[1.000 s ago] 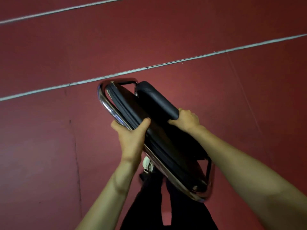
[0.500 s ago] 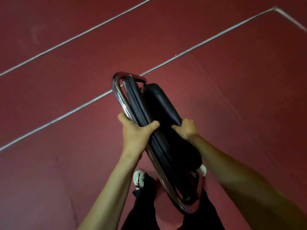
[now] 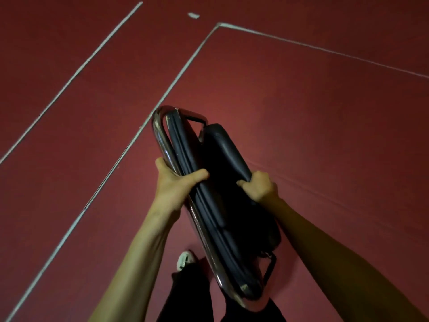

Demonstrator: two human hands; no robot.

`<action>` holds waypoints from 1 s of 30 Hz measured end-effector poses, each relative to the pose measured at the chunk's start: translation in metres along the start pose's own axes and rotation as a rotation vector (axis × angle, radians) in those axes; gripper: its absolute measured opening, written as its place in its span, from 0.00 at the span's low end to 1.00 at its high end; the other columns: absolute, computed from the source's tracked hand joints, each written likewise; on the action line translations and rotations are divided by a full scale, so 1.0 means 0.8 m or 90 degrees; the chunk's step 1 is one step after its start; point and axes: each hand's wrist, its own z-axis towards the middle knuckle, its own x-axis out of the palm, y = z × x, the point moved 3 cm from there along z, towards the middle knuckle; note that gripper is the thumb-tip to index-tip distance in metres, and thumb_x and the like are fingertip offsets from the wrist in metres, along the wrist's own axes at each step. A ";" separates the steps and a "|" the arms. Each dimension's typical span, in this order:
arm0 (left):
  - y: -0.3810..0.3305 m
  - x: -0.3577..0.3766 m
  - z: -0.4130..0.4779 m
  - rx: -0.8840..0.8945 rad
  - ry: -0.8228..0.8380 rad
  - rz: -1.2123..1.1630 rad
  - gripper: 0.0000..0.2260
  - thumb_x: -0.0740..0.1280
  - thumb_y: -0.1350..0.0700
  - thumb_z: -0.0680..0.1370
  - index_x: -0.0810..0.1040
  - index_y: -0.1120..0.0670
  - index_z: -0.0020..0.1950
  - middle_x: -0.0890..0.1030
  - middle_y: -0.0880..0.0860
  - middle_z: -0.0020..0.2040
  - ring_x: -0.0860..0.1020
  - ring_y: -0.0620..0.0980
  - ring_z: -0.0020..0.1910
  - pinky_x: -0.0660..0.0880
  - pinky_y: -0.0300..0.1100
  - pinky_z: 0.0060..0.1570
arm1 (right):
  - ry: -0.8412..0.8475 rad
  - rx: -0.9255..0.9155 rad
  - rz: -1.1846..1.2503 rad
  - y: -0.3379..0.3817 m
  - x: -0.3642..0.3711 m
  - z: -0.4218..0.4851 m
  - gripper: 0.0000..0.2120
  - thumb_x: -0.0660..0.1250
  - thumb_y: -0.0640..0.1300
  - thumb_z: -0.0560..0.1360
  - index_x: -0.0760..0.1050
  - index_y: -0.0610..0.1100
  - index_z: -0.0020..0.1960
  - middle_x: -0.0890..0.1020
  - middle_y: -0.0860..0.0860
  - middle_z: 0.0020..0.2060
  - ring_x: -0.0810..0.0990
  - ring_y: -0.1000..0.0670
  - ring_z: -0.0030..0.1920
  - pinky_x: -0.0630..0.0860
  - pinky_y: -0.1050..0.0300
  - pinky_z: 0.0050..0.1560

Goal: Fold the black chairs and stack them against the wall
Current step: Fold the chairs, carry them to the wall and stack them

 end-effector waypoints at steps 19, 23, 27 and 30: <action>-0.316 0.530 0.222 0.092 0.438 0.023 0.28 0.77 0.63 0.67 0.64 0.55 0.59 0.77 0.49 0.48 0.79 0.44 0.45 0.75 0.35 0.37 | -0.327 0.318 0.144 -0.203 -0.506 0.213 0.23 0.71 0.56 0.70 0.78 0.37 0.50 0.82 0.39 0.47 0.81 0.39 0.47 0.74 0.53 0.42; -0.367 0.618 0.276 0.085 0.471 0.033 0.28 0.77 0.63 0.67 0.64 0.56 0.60 0.77 0.49 0.47 0.80 0.44 0.43 0.76 0.35 0.35 | -0.352 0.353 0.139 -0.218 -0.588 0.271 0.24 0.71 0.57 0.70 0.78 0.37 0.53 0.81 0.39 0.50 0.81 0.38 0.50 0.76 0.50 0.47; -0.422 0.716 0.346 0.086 0.477 0.038 0.28 0.77 0.64 0.67 0.65 0.57 0.60 0.78 0.50 0.46 0.80 0.44 0.41 0.76 0.35 0.34 | -0.354 0.361 0.127 -0.232 -0.675 0.354 0.25 0.71 0.58 0.69 0.78 0.37 0.53 0.81 0.38 0.51 0.80 0.37 0.51 0.75 0.51 0.47; -0.467 0.792 0.403 0.071 0.466 0.043 0.29 0.77 0.63 0.66 0.66 0.59 0.62 0.80 0.54 0.49 0.80 0.46 0.42 0.76 0.36 0.33 | -0.327 0.352 0.132 -0.238 -0.745 0.430 0.25 0.71 0.57 0.69 0.78 0.37 0.53 0.81 0.38 0.52 0.80 0.38 0.51 0.74 0.52 0.46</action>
